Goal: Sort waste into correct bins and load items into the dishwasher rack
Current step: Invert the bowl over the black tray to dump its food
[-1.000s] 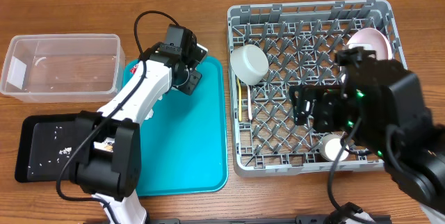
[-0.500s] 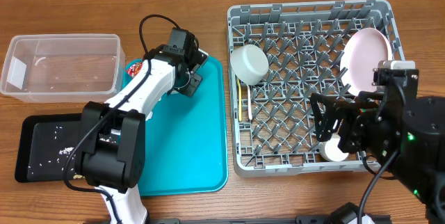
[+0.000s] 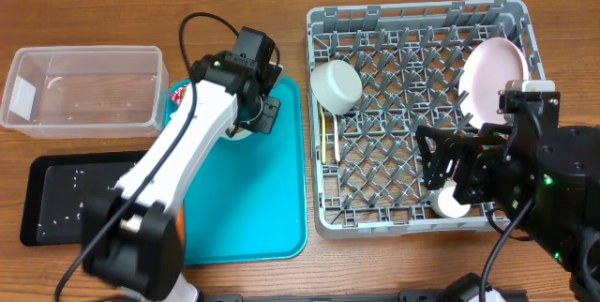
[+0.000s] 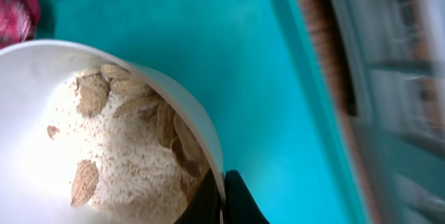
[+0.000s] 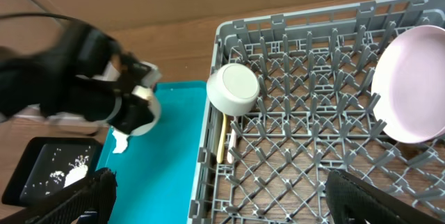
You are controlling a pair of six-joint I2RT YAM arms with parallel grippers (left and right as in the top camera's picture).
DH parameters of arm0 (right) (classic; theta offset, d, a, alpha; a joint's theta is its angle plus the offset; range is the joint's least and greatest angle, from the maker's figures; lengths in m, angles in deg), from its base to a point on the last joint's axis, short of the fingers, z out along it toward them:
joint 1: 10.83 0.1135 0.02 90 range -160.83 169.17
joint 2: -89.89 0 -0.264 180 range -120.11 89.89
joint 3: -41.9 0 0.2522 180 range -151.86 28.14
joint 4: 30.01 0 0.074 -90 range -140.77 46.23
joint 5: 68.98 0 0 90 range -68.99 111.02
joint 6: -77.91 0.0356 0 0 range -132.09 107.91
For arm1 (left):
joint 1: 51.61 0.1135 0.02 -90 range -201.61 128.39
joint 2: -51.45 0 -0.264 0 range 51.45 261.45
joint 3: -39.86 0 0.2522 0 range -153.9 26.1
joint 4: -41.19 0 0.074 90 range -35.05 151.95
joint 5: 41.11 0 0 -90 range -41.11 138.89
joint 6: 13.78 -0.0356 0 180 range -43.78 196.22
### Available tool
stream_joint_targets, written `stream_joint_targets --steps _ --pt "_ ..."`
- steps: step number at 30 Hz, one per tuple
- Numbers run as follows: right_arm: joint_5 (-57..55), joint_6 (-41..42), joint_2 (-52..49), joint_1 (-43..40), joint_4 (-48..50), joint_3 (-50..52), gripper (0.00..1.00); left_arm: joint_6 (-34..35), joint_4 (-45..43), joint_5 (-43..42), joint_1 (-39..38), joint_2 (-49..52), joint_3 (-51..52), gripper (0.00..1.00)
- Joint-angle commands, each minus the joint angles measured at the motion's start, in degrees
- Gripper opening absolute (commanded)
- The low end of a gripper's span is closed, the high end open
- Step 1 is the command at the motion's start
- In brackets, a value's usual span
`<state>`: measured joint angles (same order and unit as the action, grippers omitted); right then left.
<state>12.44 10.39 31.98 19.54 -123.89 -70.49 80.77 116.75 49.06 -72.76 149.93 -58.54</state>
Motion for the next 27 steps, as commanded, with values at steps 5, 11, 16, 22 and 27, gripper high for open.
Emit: stream_joint_targets --steps 5,11,16,22,27 --pt "-0.8 0.3 0.3 -0.2 -0.4 -0.8 1.0 18.2 7.3 2.5 1.7 -17.1 -1.8 0.04" --pt "-0.8 0.3 0.3 -0.2 -0.9 -0.8 1.0 21.4 12.0 3.6 10.2 -29.2 -1.3 0.04" --pt "-0.4 0.3 0.3 -0.2 -1.6 -0.8 1.0 16.5 13.0 -5.7 27.4 -35.8 4.2 0.04" --pt "-0.4 0.3 0.3 -0.2 -1.6 -0.8 1.0 2.7 8.0 -32.1 50.9 -36.2 14.7 0.04" --pt "-0.4 0.3 0.3 -0.2 -1.6 -0.8 1.0 -8.0 3.6 -52.8 66.8 -31.8 23.7 0.04"
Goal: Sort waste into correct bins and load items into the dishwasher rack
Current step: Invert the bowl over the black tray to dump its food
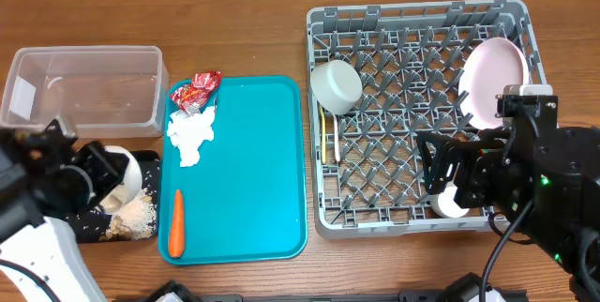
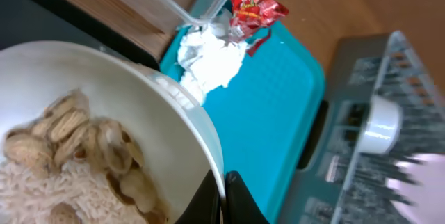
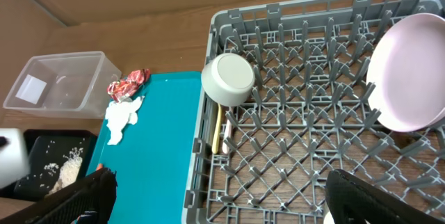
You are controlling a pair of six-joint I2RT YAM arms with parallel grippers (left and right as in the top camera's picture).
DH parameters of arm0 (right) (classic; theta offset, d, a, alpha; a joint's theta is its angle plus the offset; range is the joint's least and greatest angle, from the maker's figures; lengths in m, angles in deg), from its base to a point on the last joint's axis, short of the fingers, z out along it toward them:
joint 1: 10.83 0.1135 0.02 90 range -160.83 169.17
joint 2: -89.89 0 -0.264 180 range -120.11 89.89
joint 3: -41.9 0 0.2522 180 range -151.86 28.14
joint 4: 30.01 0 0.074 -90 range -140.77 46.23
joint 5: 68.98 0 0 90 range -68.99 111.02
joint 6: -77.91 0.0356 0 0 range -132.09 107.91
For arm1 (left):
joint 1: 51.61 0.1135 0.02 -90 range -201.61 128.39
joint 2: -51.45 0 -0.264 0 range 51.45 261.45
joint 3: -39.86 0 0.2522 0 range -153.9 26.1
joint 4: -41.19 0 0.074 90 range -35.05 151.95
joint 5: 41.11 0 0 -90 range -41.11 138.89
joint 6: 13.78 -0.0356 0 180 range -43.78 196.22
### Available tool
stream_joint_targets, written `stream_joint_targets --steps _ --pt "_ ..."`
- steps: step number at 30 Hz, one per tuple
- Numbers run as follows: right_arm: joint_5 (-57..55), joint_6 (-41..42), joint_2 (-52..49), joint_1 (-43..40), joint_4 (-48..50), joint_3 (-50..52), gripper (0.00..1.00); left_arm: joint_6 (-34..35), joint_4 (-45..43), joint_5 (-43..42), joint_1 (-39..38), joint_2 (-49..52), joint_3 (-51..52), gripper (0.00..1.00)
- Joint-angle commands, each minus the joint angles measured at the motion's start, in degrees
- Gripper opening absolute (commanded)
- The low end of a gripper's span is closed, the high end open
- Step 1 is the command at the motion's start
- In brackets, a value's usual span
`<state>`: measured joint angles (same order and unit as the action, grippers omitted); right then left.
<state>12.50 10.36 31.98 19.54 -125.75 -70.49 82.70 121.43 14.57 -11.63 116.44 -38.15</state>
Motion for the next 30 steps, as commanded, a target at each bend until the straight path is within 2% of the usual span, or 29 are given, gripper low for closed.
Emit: stream_joint_targets --steps 1,7,10,13,16,21,24,26,30 --pt "-0.5 0.3 0.3 -0.2 0.2 -0.8 1.0 -11.8 -2.0 -20.9 8.1 3.1 4.9 0.04" --pt "-0.4 0.4 0.3 -0.2 0.5 -0.8 1.0 -25.3 -5.1 -33.9 16.8 12.5 11.1 0.04" --pt "-0.4 0.6 0.3 -0.2 0.6 -0.8 1.0 -35.6 -5.7 -46.9 18.3 17.2 13.7 0.04" --pt "-0.4 1.2 0.3 -0.2 0.5 -0.8 1.0 -45.0 -5.9 -56.4 19.9 21.8 16.2 0.04" --pt "-0.5 1.6 0.3 -0.2 0.2 -0.8 1.0 -50.2 -5.7 -56.1 21.6 25.5 16.8 0.04" --pt "-0.5 1.6 0.3 -0.2 0.6 -0.8 1.0 -54.3 -4.7 -56.3 23.7 28.2 17.6 0.04" --pt "-0.5 1.6 0.3 -0.2 1.0 -0.8 1.0 -56.7 -0.5 -56.3 25.2 28.2 17.9 0.04" --pt "-0.5 1.6 0.3 -0.2 1.2 -0.8 1.0 -65.6 4.3 -54.7 25.9 28.2 17.9 0.04" --pt "-0.5 1.6 0.3 -0.2 1.3 -0.8 1.0 -75.2 12.1 -51.4 26.7 28.2 18.0 0.04"
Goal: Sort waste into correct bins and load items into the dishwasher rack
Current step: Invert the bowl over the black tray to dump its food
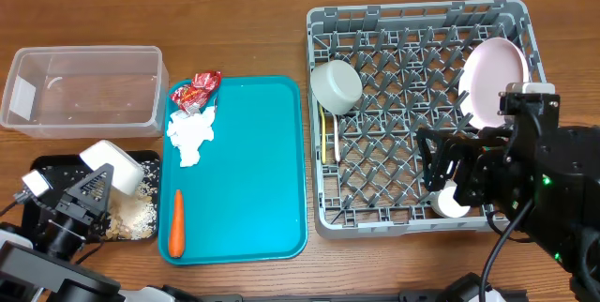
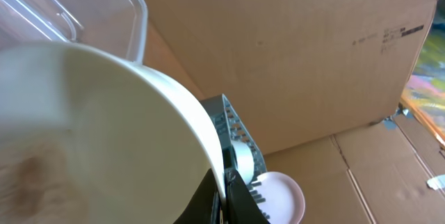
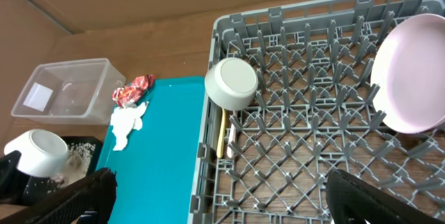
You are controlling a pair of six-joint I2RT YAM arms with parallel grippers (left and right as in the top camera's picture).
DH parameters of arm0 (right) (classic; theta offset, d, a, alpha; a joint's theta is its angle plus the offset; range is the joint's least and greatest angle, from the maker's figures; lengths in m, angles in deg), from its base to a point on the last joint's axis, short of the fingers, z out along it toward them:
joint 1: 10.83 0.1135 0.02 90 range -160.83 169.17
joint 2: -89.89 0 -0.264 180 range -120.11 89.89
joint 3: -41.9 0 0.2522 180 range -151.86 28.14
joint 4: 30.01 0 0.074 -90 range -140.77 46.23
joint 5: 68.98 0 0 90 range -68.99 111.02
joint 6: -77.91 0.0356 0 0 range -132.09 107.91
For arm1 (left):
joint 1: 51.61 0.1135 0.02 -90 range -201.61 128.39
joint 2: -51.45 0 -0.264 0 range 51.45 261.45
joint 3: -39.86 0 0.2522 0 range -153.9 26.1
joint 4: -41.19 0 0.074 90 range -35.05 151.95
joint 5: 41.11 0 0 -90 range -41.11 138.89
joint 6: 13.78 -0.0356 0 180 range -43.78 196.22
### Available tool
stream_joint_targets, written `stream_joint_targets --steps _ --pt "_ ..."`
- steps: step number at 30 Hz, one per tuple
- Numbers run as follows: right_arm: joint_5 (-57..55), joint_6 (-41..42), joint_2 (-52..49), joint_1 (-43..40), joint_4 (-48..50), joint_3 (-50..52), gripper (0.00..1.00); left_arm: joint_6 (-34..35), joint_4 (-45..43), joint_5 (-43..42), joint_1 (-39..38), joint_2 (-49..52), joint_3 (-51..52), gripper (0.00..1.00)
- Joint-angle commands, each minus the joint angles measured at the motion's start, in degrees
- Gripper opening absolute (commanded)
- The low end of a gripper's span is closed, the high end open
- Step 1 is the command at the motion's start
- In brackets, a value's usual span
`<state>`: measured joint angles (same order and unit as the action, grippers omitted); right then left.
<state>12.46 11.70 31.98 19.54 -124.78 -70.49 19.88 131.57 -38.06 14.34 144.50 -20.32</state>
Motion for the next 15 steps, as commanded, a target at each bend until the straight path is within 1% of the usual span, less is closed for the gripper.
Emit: stream_joint_targets --steps 1,3,4,6,11,13,15 --pt "-0.4 0.3 0.3 -0.2 0.5 -0.8 1.0 -15.6 2.7 2.3 1.0 0.2 0.2 0.04" --pt "-0.4 0.3 0.3 -0.2 0.7 -0.8 1.0 -14.3 3.6 2.4 1.6 0.2 0.2 0.04" --pt "-0.4 0.4 0.3 -0.2 0.8 -0.8 1.0 -14.7 4.9 2.3 1.9 0.2 0.2 0.04" --pt "-0.4 0.5 0.3 -0.2 1.0 -0.8 1.0 -18.3 6.0 2.5 2.3 0.2 0.2 0.04" --pt "-0.4 0.5 0.3 -0.2 1.4 -0.8 1.0 -19.7 6.0 2.4 2.7 0.2 0.2 0.04" --pt "-0.4 1.0 0.3 -0.2 1.8 -0.8 1.0 -19.2 7.6 1.8 2.7 0.2 0.2 0.04" --pt "-0.4 1.8 0.3 -0.2 2.1 -0.8 1.0 -22.6 8.4 2.5 2.7 0.2 0.2 0.04"
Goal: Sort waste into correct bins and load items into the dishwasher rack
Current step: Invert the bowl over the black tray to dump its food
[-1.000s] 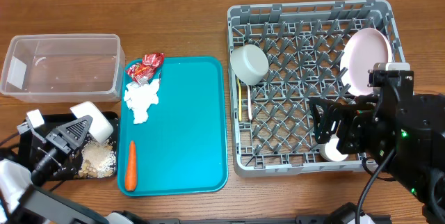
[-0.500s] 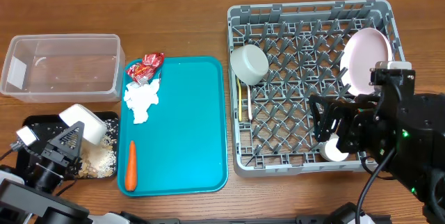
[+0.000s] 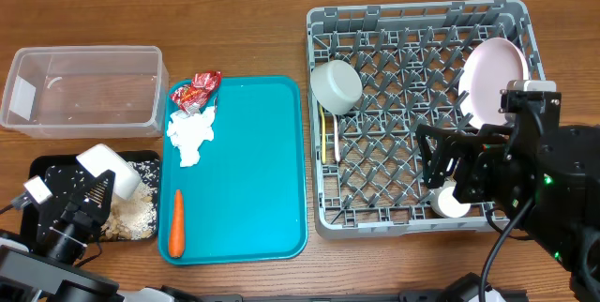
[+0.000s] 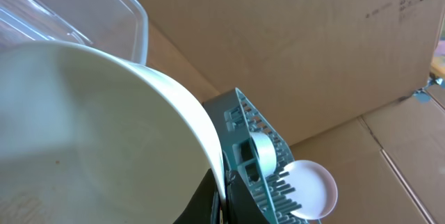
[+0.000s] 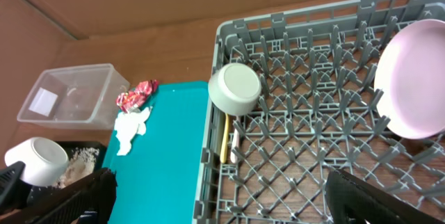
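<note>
My left gripper (image 3: 92, 189) is shut on the rim of a white bowl (image 3: 105, 169), held tipped on its side over the black tray (image 3: 52, 175). In the left wrist view the bowl (image 4: 104, 147) fills the frame and its inside looks bare; the jaws (image 4: 224, 189) pinch its rim. A pile of rice and peanuts (image 3: 131, 216) lies in the black tray. My right gripper (image 3: 441, 166) hangs open over the front right of the grey dishwasher rack (image 3: 319, 218). Its fingers (image 5: 76, 196) stand wide apart with nothing between them.
The teal tray (image 3: 253, 171) carries a carrot (image 3: 175, 222), a white tissue (image 3: 190, 136) and a red wrapper (image 3: 193, 91). A clear bin (image 3: 82, 89) stands at the back left. The rack holds a pale bowl (image 3: 336, 85), a pink plate (image 3: 494, 82), a white cup (image 3: 452, 203) and cutlery (image 3: 327, 138).
The left wrist has turned slightly, with the bowl still tipped over the black tray. The right gripper has hardly moved and stays open.
First my left gripper was shut on the bowl of rice and peanuts on the teal tray's back left. Then the bowl was tilted over the black tray with food lying there. Later it was tipped further, and now its inside looks bare.
</note>
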You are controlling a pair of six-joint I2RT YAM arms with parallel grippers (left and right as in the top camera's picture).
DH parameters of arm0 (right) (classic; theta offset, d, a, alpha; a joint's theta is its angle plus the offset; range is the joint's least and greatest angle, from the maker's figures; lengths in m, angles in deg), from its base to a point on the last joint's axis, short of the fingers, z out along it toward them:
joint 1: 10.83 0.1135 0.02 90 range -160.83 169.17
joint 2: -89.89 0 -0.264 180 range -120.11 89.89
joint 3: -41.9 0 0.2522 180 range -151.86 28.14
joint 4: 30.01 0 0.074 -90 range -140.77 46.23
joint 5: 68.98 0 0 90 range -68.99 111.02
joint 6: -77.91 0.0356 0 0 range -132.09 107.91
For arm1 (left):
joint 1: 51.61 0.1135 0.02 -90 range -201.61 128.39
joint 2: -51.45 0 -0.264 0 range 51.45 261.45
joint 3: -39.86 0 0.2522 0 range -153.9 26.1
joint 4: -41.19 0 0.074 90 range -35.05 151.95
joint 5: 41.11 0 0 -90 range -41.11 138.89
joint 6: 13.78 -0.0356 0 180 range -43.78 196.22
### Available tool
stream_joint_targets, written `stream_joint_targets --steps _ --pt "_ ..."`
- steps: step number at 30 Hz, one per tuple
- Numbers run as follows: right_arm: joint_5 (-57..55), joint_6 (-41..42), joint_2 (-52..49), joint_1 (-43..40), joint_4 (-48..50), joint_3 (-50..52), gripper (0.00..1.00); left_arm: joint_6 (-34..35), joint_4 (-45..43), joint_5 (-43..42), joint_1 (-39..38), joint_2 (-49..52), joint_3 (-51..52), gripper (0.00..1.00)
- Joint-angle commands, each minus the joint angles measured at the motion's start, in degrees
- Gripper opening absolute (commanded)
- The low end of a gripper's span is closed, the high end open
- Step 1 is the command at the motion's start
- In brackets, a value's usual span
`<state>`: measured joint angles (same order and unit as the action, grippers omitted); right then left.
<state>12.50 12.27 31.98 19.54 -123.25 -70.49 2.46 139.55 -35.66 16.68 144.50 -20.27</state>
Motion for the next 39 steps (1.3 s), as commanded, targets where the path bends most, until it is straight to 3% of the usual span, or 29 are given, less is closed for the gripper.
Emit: stream_joint_targets --steps 1,8,9,11,14,19,21,25,26,33,39 --pt "-0.4 1.2 0.3 -0.2 0.8 -0.8 1.0 -5.1 0.4 -0.1 0.3 0.2 0.2 0.04" --pt "-0.3 1.2 0.3 -0.2 1.1 -0.8 1.0 -3.4 2.6 -0.8 0.3 0.2 0.2 0.04" --pt "-0.1 1.2 0.3 -0.2 1.1 -0.8 1.0 -4.3 5.0 -1.4 0.4 0.1 0.2 0.04" --pt "0.6 1.2 0.3 -0.2 1.1 -0.8 1.0 -17.3 6.1 -1.9 0.2 0.1 0.2 0.05" --pt "0.6 1.2 0.3 -0.2 1.2 -0.8 1.0 -13.8 7.6 -3.7 0.3 0.3 0.2 0.04" --pt "0.6 1.2 0.3 -0.2 0.9 -0.8 1.0 -16.7 10.8 -3.4 0.3 0.3 0.2 0.04" --pt "0.6 1.2 0.3 -0.2 0.5 -0.8 1.0 -21.9 10.4 -3.1 0.3 0.3 0.2 0.04" --pt "0.6 1.2 0.3 -0.2 0.0 -0.8 1.0 -19.8 10.5 -3.6 0.2 0.3 0.2 0.04" --pt "0.6 1.2 0.3 -0.2 0.1 -0.8 1.0 -22.0 12.3 -3.3 -0.3 0.2 0.2 0.04" --pt "0.6 1.2 0.3 -0.2 0.6 -0.8 1.0 -28.1 12.3 -1.1 -12.8 -0.7 -0.4 0.04" --pt "0.7 1.2 0.3 -0.2 0.5 -0.8 1.0 -28.1 12.3 -0.7 -26.3 -1.9 -6.1 0.04"
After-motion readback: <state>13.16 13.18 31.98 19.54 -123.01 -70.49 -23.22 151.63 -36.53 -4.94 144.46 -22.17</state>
